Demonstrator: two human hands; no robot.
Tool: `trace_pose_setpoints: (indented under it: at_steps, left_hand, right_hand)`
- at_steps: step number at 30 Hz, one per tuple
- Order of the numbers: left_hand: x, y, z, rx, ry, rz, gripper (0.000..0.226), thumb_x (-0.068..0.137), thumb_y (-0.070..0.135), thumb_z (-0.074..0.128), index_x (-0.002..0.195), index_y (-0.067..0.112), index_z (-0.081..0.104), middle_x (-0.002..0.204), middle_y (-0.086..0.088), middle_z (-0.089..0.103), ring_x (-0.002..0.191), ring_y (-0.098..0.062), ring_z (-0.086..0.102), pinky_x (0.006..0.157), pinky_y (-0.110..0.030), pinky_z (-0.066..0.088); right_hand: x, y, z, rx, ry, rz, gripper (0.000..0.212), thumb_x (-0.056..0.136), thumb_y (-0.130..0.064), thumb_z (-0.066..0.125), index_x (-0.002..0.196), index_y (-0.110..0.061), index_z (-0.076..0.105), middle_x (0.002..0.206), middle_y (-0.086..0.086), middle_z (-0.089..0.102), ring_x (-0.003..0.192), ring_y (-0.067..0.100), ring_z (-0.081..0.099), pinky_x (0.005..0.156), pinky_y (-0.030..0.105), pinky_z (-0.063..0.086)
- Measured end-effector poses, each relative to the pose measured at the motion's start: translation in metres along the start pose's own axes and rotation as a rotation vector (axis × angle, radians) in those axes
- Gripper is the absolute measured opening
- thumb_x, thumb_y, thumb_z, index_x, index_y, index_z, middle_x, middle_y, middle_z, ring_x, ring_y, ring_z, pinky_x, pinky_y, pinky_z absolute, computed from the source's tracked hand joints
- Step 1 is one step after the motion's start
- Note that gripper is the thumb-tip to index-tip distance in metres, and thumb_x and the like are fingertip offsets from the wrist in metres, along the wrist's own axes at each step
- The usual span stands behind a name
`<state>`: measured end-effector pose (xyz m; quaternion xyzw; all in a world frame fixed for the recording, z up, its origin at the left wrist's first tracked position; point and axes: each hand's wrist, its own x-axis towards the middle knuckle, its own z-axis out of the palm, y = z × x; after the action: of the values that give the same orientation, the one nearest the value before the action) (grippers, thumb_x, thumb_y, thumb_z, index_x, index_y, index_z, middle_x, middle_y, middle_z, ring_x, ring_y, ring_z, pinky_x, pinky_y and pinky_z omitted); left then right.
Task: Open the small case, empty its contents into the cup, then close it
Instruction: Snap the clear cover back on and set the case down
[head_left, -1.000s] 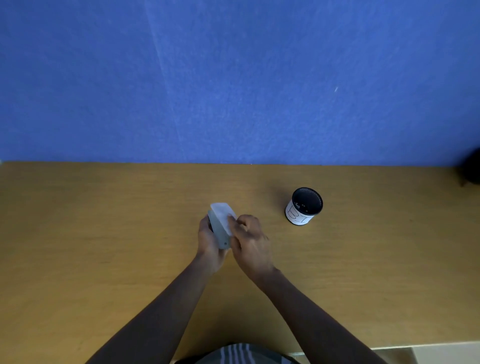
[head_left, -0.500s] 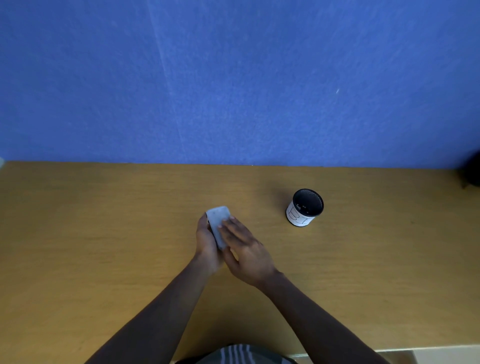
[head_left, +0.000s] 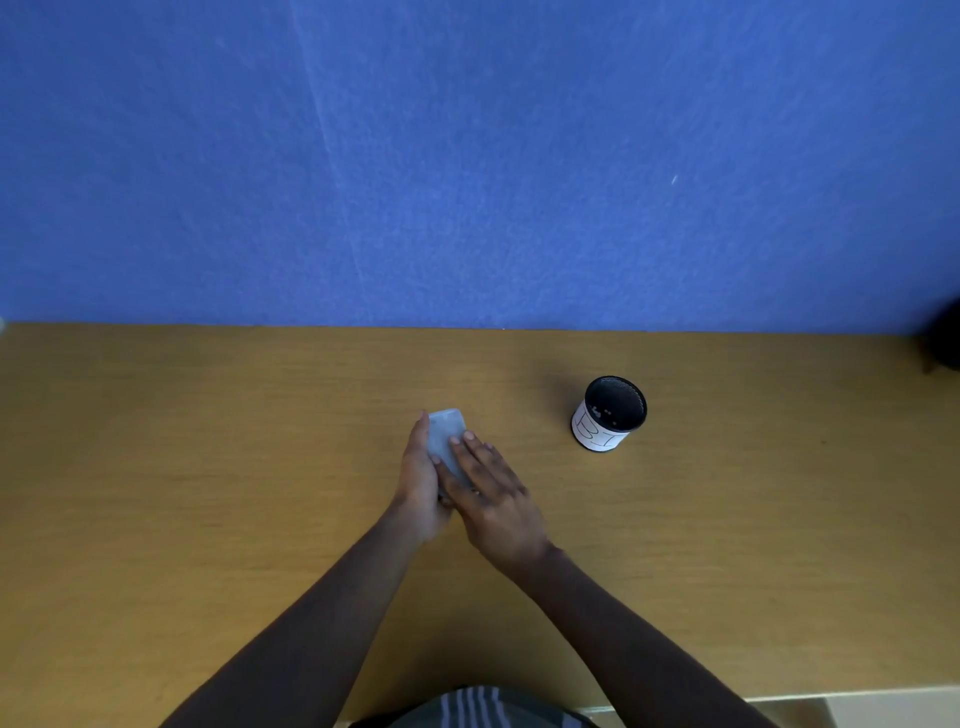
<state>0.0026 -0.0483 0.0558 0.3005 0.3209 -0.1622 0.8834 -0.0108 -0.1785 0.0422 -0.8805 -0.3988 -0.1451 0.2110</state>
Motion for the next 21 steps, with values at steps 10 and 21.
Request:
trace_pose_setpoints:
  at_steps: [10, 21]
  left_hand:
    - [0.0, 0.0, 0.004, 0.088, 0.044, 0.007, 0.072, 0.081, 0.07, 0.053, 0.105, 0.004, 0.069, 0.097, -0.012, 0.078, 0.09, -0.022, 0.075, 0.075, -0.033, 0.054]
    - [-0.001, 0.009, -0.001, 0.25, 0.109, 0.26, 0.063, 0.097, 0.059, 0.034, 0.097, 0.006, 0.068, 0.082, -0.008, 0.077, 0.076, -0.022, 0.074, 0.065, -0.037, 0.056]
  right_hand:
    - [-0.002, 0.007, 0.003, -0.09, 0.082, -0.077, 0.047, 0.089, -0.003, 0.054, 0.136, -0.01, 0.053, 0.136, 0.02, 0.058, 0.134, 0.035, 0.047, 0.109, 0.05, 0.041]
    - [0.026, -0.004, -0.023, 0.929, 0.324, 0.663, 0.029, 0.102, -0.008, 0.043, 0.124, -0.004, 0.06, 0.118, 0.007, 0.068, 0.112, 0.018, 0.064, 0.096, 0.039, 0.052]
